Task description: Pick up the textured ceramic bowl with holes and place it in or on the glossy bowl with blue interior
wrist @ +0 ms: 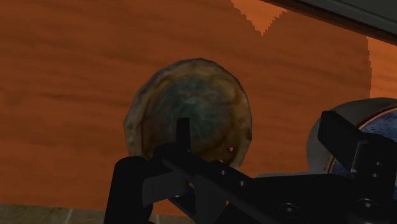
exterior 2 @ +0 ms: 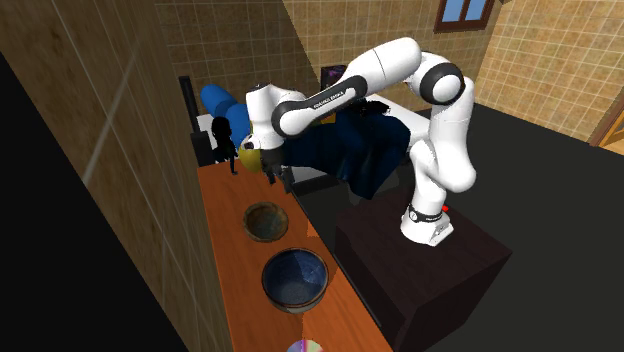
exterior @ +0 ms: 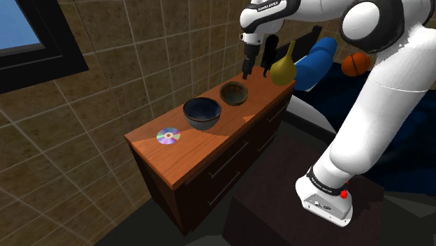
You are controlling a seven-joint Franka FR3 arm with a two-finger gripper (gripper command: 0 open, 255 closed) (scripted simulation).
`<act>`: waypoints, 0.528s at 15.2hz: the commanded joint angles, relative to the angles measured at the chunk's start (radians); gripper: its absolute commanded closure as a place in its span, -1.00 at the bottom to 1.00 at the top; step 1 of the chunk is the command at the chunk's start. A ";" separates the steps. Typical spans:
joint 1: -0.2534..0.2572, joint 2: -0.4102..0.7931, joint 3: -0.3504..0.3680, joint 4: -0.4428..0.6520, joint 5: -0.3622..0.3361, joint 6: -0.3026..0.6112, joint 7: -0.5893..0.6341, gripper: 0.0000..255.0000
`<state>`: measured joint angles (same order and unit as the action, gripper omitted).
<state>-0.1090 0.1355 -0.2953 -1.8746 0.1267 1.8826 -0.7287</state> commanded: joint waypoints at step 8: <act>-0.112 0.412 0.014 0.408 0.131 -0.078 -0.149 -1.00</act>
<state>-0.2053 0.4992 -0.2854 -1.5203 0.2445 1.8187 -0.8637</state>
